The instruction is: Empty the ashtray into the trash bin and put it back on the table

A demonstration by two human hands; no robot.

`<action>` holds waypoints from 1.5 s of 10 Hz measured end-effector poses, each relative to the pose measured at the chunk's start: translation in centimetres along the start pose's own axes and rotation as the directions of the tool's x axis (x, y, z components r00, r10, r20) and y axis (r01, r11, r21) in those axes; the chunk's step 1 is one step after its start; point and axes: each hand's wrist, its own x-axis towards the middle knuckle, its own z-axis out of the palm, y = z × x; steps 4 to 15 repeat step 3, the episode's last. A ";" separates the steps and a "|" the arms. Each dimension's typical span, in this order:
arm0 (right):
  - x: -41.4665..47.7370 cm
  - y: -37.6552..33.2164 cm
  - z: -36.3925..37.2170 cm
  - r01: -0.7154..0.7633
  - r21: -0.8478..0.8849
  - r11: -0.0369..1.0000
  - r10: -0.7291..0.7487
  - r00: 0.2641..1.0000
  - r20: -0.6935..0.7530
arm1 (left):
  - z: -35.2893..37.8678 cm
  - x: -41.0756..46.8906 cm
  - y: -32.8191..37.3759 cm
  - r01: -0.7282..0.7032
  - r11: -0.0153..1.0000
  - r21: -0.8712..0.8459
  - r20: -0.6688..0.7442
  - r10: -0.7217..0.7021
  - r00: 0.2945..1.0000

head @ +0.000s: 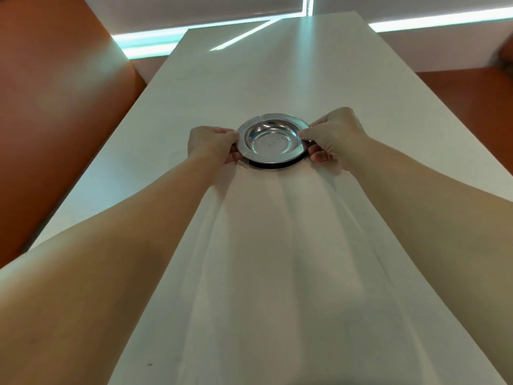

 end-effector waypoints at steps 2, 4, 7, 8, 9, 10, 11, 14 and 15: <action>-0.8 0.1 -0.4 0.017 0.036 0.999 -0.016 0.999 -0.029 | -1.0 -1.5 0.5 0.027 0.999 0.036 -0.023 -0.026 0.999; -2.3 0.2 -0.9 0.039 -0.023 0.999 -0.040 0.998 -0.047 | -2.4 -2.5 0.7 0.008 0.993 0.119 -0.076 0.001 0.997; -2.3 0.2 -0.9 0.039 -0.023 0.999 -0.040 0.998 -0.047 | -2.4 -2.5 0.7 0.008 0.993 0.119 -0.076 0.001 0.997; -2.3 0.2 -0.9 0.039 -0.023 0.999 -0.040 0.998 -0.047 | -2.4 -2.5 0.7 0.008 0.993 0.119 -0.076 0.001 0.997; -2.3 0.2 -0.9 0.039 -0.023 0.999 -0.040 0.998 -0.047 | -2.4 -2.5 0.7 0.008 0.993 0.119 -0.076 0.001 0.997; -2.3 0.2 -0.9 0.039 -0.023 0.999 -0.040 0.998 -0.047 | -2.4 -2.5 0.7 0.008 0.993 0.119 -0.076 0.001 0.997; -2.3 0.2 -0.9 0.039 -0.023 0.999 -0.040 0.998 -0.047 | -2.4 -2.5 0.7 0.008 0.993 0.119 -0.076 0.001 0.997; -2.3 0.2 -0.9 0.039 -0.023 0.999 -0.040 0.998 -0.047 | -2.4 -2.5 0.7 0.008 0.993 0.119 -0.076 0.001 0.997; -2.3 0.2 -0.9 0.039 -0.023 0.999 -0.040 0.998 -0.047 | -2.4 -2.5 0.7 0.008 0.993 0.119 -0.076 0.001 0.997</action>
